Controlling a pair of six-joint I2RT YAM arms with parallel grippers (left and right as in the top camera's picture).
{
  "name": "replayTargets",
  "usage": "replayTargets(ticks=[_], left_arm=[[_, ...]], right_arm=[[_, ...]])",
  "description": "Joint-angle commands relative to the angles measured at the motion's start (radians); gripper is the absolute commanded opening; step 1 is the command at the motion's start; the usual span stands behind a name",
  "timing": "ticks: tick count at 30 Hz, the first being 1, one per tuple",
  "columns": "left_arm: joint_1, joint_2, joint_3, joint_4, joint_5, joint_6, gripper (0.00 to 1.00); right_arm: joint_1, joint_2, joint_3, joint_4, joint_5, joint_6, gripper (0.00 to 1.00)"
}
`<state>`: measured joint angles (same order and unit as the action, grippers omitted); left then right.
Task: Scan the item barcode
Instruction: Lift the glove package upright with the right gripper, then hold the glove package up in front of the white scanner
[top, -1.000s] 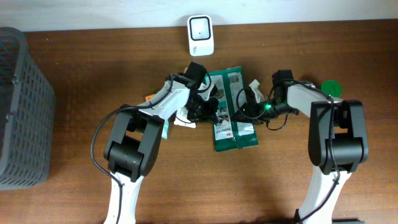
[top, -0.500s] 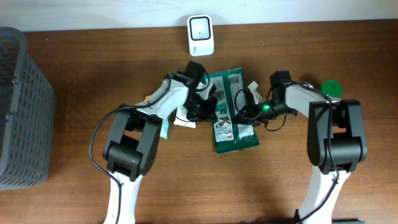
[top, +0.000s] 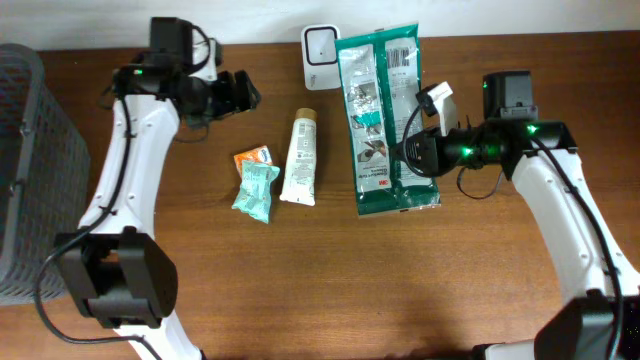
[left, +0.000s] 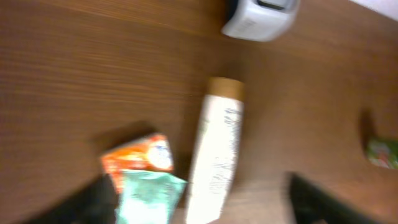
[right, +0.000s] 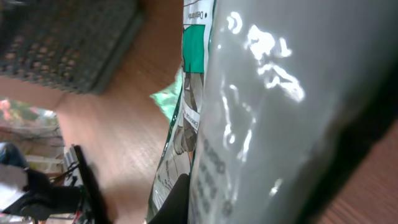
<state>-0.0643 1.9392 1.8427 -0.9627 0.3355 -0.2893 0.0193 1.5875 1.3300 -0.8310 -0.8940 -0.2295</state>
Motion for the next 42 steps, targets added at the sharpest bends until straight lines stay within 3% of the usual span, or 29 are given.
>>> replayTargets(ticks=[1,5,10,13,17,21,24,30,33,42], left_arm=[[0.045,0.004,-0.002,-0.013,-0.101,0.006,0.99],[0.057,0.004,-0.002,-0.013,-0.101,0.006,0.99],[0.055,0.004,-0.002,-0.013,-0.100,0.006,0.99],[0.054,0.004,-0.002,-0.012,-0.100,0.006,0.99],[0.054,0.004,-0.002,-0.013,-0.101,0.006,0.99],[0.054,0.004,-0.002,-0.013,-0.100,0.006,0.99],[0.054,0.004,-0.002,-0.012,-0.100,0.006,0.99],[0.054,0.004,-0.002,-0.012,-0.100,0.006,0.99],[0.054,0.004,-0.002,-0.012,-0.100,0.006,1.00],[0.054,0.004,-0.002,-0.012,-0.100,0.006,0.99]], right_arm=[[-0.003,-0.072,0.026,0.000,-0.122,-0.059,0.04],[0.045,-0.074,0.050,0.023,-0.048,-0.010,0.04],[0.195,-0.066,0.195,0.023,0.322,0.029,0.04],[0.291,-0.026,0.279,0.042,0.687,0.029,0.04],[0.412,0.051,0.279,0.196,1.283,0.027,0.04],[0.446,0.164,0.279,0.384,1.596,0.003,0.04],[0.447,0.269,0.279,0.568,1.703,-0.097,0.04],[0.474,0.544,0.279,1.078,1.926,-0.539,0.04],[0.480,0.664,0.279,1.265,2.031,-0.656,0.04],[0.457,0.811,0.280,1.367,2.054,-0.657,0.04]])
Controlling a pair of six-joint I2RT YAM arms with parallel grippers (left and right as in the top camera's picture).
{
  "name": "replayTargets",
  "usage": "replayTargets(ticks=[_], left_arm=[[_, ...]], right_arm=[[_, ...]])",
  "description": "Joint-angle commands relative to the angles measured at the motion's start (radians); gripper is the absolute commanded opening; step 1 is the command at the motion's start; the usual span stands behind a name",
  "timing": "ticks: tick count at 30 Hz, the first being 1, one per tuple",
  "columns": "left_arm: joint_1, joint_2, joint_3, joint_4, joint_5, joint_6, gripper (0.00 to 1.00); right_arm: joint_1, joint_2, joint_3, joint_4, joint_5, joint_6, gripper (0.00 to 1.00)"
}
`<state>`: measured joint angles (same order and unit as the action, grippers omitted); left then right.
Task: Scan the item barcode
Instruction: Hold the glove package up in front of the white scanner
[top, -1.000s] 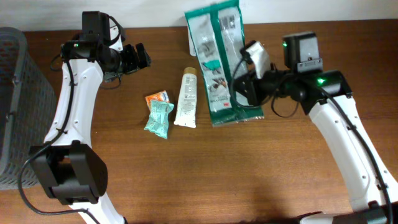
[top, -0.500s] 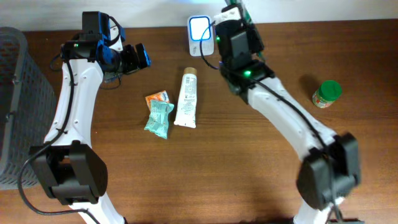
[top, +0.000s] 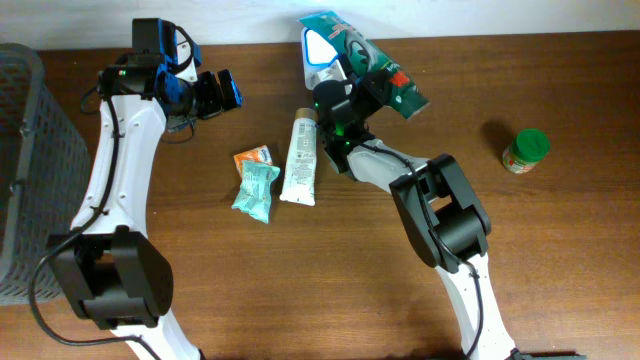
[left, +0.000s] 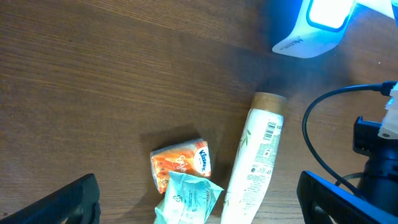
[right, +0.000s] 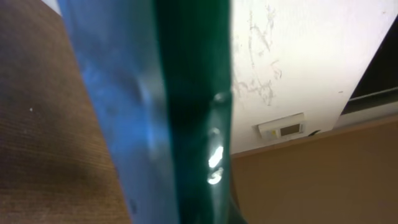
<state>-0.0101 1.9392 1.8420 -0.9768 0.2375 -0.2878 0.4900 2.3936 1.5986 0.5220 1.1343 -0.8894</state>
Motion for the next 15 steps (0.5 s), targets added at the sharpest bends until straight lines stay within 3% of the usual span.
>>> replayTargets(ticks=[1,4,7,10,15], left_arm=[[0.000,0.004,-0.001,0.002,-0.002,0.005,0.99],[0.000,0.004,-0.001,0.002,-0.002,0.005,0.99],[0.000,0.004,-0.001,0.002,-0.003,0.005,0.99],[0.000,0.004,-0.001,0.002,-0.003,0.005,0.99],[0.000,0.004,-0.001,0.002,-0.002,0.005,0.99]], right_arm=[[-0.018,0.005,0.011,0.014,0.026,0.003,0.04],[-0.028,0.005,0.011,0.014,-0.006,-0.059,0.04],[-0.027,0.005,0.011,0.025,-0.100,-0.225,0.04],[-0.027,0.005,0.011,0.190,-0.102,-0.333,0.09],[-0.027,0.005,0.011,0.474,-0.103,-0.513,0.09]])
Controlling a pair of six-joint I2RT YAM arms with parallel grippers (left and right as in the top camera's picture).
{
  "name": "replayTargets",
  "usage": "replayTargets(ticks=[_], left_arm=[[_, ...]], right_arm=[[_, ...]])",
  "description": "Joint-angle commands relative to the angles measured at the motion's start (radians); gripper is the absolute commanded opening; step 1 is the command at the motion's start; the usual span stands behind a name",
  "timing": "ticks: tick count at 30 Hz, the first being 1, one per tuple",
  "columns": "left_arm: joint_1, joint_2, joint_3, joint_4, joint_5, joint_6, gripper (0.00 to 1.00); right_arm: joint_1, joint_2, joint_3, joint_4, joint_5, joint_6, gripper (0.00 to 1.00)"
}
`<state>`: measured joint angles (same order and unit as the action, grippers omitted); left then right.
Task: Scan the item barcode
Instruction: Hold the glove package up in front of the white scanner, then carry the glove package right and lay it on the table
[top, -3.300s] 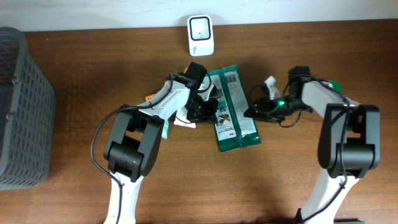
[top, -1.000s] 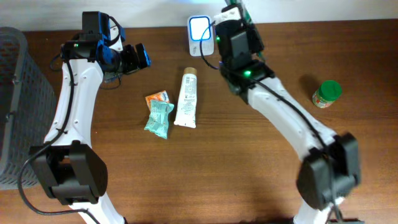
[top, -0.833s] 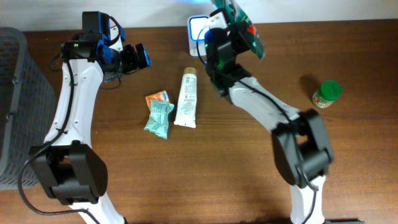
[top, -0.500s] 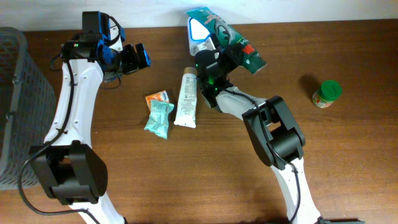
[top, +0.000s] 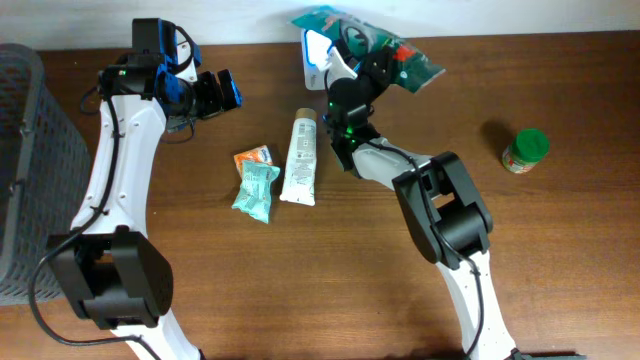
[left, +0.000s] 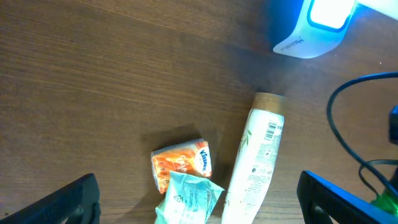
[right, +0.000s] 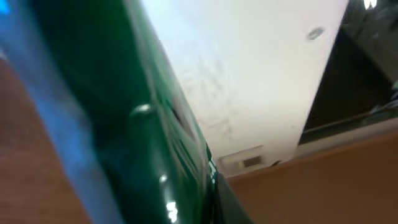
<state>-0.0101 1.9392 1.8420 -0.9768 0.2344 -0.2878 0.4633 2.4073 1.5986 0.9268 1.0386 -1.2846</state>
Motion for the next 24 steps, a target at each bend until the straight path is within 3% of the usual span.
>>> replayTargets(ticks=[1,5,24], left_arm=[[0.000,0.004,-0.001,0.002,0.001,0.005,0.99],[0.000,0.004,-0.001,0.002,0.001,0.005,0.99],[0.000,0.004,-0.001,0.002,0.001,0.005,0.99]], right_arm=[[-0.001,-0.009,0.011,0.090,-0.006,-0.128,0.09],[0.000,-0.009,0.011,0.181,-0.008,-0.153,0.04],[0.002,-0.076,0.011,0.180,0.039,-0.192,0.04]])
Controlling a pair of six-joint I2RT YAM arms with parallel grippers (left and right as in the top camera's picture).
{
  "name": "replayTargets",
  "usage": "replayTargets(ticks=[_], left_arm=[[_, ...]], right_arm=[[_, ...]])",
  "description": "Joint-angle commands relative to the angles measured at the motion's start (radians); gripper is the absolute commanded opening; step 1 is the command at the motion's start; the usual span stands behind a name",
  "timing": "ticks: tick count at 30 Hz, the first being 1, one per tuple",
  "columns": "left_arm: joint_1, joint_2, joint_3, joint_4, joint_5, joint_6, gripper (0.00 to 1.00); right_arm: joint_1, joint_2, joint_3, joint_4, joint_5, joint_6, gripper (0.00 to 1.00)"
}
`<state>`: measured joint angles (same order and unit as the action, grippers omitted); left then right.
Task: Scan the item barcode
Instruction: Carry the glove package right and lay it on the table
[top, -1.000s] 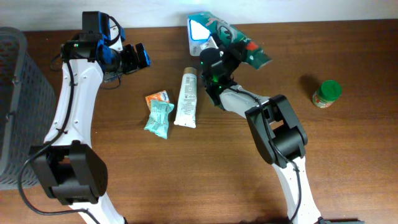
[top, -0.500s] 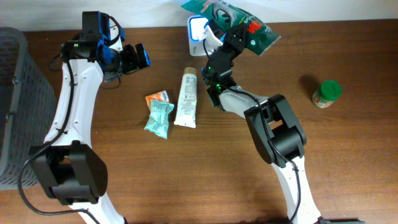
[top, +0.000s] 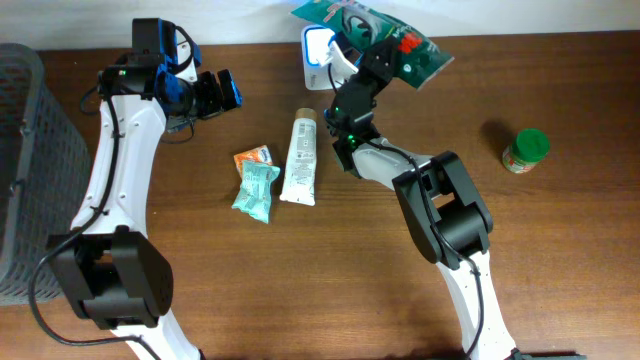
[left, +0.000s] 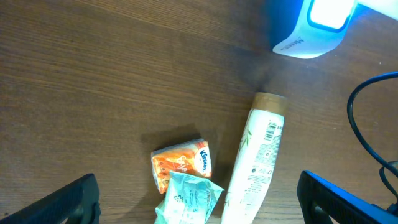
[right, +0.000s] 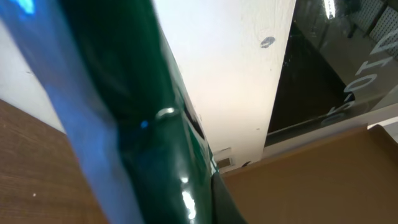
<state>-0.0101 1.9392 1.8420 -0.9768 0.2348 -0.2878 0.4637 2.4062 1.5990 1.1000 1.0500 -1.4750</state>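
A green 3M package is held in the air at the back of the table, tilted, partly over the white scanner, which glows blue. My right gripper is shut on the package. In the right wrist view the package's glossy green film fills the left side, lit blue along one edge, and a dark finger presses against it. My left gripper hangs open at the back left, empty. Its view shows the scanner lit blue.
A white tube lies in front of the scanner, with an orange tissue pack and a teal pack to its left. A green-lidded jar stands at the right. A grey basket fills the left edge.
The green package has tipped a little further and shifted slightly up and to the right over the scanner. The left arm and the items on the table have not moved.
At first my right gripper held the green package low over the table, right of the tube, covering the jar. Then it held the package at the back over the lit scanner, with the jar in view. Since then the package has only changed its tilt there.
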Motion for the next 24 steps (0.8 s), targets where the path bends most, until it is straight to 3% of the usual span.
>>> replayTargets(ticks=[1,4,7,13,15,17,21,24], left_arm=[[0.000,0.004,-0.001,0.002,0.000,0.005,0.99],[0.000,0.004,-0.001,0.002,0.000,0.005,0.99],[0.000,0.004,-0.001,0.002,0.000,0.005,0.99],[0.000,0.004,-0.001,0.002,0.000,0.005,0.99],[0.000,0.004,-0.001,0.002,0.000,0.005,0.99],[0.000,0.004,-0.001,0.002,0.000,0.005,0.99],[0.000,0.004,-0.001,0.002,0.000,0.005,0.99],[0.000,0.004,-0.001,0.002,0.000,0.005,0.99]], right_arm=[[0.005,-0.103,0.011,0.001,0.027,0.013,0.04],[0.008,-0.146,0.010,-0.143,0.008,0.041,0.04],[0.016,-0.199,0.010,-0.404,-0.009,0.200,0.04],[0.027,-0.439,0.010,-0.752,-0.046,0.475,0.04],[0.027,-0.568,0.010,-1.036,-0.113,0.681,0.04],[0.019,-0.704,0.010,-1.350,-0.300,0.999,0.04],[-0.068,-0.887,0.010,-1.698,-0.769,1.440,0.04],[-0.194,-0.944,0.010,-1.935,-0.975,1.659,0.04]])
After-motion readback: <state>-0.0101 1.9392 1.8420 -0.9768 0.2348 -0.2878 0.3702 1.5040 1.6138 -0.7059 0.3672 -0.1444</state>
